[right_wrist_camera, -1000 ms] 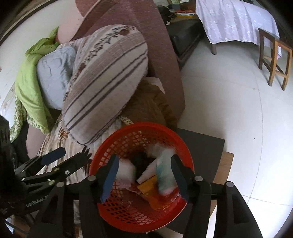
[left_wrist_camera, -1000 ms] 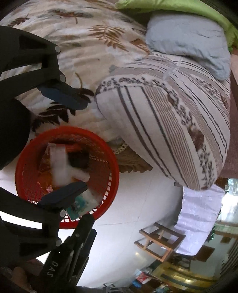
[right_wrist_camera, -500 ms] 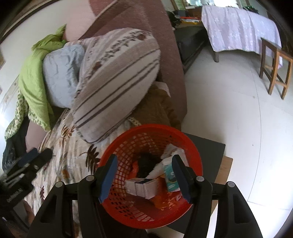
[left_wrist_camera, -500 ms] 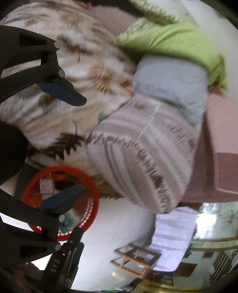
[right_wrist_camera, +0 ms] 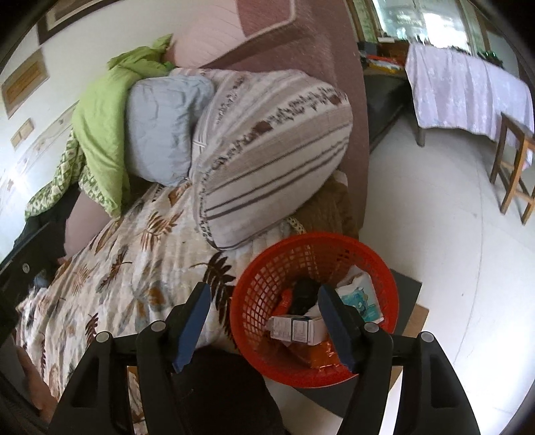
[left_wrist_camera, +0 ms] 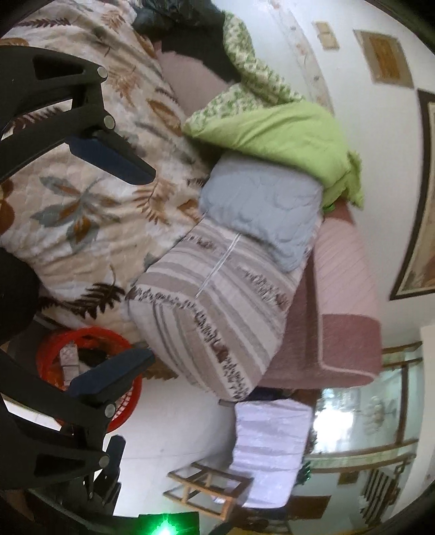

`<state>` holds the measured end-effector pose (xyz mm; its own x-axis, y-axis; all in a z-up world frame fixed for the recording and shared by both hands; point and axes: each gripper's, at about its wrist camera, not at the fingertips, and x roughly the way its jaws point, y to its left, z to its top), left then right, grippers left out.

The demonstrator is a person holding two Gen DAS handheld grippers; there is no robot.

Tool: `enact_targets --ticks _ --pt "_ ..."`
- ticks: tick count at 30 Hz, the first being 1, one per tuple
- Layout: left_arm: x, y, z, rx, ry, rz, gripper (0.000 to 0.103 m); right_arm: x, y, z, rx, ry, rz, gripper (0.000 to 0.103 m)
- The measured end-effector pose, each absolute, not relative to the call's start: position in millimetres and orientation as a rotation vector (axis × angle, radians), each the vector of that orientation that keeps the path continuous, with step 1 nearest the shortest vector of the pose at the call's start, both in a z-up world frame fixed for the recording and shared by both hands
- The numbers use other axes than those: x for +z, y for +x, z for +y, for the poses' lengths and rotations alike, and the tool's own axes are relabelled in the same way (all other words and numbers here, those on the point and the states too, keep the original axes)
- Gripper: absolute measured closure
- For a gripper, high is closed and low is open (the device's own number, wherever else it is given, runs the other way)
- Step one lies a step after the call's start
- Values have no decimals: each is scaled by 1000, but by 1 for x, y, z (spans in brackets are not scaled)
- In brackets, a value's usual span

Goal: Collect trash

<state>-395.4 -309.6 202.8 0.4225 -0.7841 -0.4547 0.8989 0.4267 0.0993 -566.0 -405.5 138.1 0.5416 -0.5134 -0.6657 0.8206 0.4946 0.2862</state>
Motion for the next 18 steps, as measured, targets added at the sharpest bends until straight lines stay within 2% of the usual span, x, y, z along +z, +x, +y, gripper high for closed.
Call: enact_targets --ticks 2,11,14,18 --pt "211 -396 -295 -1050 313 313 0 145 -565 -399 -857 615 541 30" --pt "245 -400 -245 -940 164 117 0 161 -557 -378 -856 541 537 27" --pt "244 -397 -250 -953 176 160 0 161 -553 -375 -852 518 552 27" --pt "230 -388 -265 -989 211 308 0 161 -553 -373 -863 491 554 26"
